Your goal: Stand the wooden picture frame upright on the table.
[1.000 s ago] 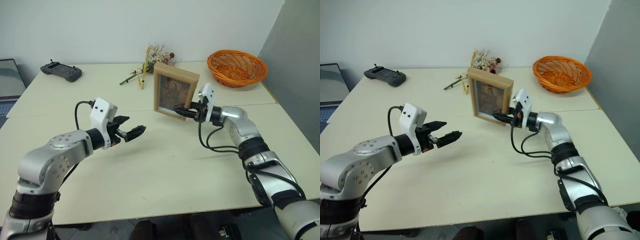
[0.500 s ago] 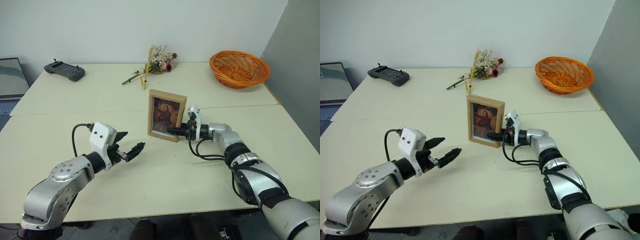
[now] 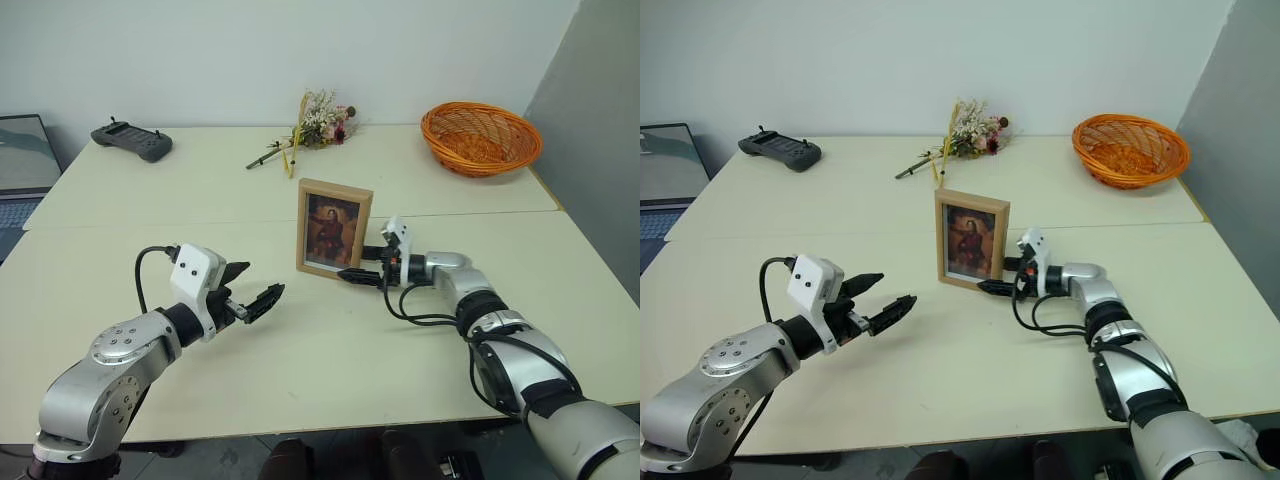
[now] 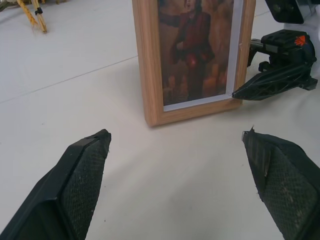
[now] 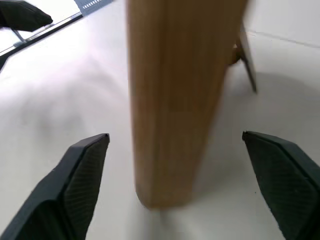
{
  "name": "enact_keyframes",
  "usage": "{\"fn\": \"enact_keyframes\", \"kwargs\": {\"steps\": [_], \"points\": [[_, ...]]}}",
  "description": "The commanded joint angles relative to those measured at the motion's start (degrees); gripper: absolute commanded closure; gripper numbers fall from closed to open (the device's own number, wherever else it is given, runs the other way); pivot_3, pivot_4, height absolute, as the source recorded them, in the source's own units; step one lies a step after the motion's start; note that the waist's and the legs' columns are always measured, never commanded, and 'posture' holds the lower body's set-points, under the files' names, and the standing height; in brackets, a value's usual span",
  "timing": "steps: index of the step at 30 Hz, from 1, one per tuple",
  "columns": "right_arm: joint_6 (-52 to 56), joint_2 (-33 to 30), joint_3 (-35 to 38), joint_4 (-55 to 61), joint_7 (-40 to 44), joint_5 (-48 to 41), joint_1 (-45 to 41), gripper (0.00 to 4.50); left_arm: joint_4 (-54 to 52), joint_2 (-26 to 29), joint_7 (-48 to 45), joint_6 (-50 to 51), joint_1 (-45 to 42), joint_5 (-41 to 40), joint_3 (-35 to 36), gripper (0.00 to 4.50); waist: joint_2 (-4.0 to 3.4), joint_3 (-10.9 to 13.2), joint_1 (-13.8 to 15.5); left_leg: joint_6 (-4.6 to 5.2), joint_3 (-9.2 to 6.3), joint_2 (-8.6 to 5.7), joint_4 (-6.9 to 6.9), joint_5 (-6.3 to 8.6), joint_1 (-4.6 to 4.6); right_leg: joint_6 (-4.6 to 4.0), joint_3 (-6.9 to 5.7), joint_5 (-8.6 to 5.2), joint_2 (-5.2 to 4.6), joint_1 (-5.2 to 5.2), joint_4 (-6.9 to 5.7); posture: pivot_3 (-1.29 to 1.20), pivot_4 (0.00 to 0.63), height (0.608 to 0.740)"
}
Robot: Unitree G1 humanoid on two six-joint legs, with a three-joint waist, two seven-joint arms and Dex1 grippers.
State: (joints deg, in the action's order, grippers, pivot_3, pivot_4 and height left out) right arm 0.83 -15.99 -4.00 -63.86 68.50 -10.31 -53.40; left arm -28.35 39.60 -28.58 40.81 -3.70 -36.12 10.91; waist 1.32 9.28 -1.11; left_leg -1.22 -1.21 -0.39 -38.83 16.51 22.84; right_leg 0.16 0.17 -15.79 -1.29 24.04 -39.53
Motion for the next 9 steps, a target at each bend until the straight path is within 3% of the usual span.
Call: {"fn": "enact_keyframes", "kwargs": {"steps": [1,9], "points": [[4.2,-6.7,1.6,11.9,3.3,-0.9,4.8,0.03,2.1,2.8,-3.7,0.3,-2.7,-0.3,1.3,0.00,0.00,0.0,0.3,0.00,0.00,-0.01,-0.01,0.00,0.01,0.00,0.00,0.00,-0.01,0.00,0.00,0.00,0.150,0.740],[33.9,-17.8,4.9,58.4,0.4,-12.9,17.8,0.03,9.8,9.2,-11.6,7.1,-11.3,-5.6,4.1,0.00,-0.05,0.0,-0.5,0.03,-0.12,0.05,0.03,0.02,-0.01,0.00,-0.02,-0.01,0.09,0.02,-0.04,0.00,0.150,0.740]]}}
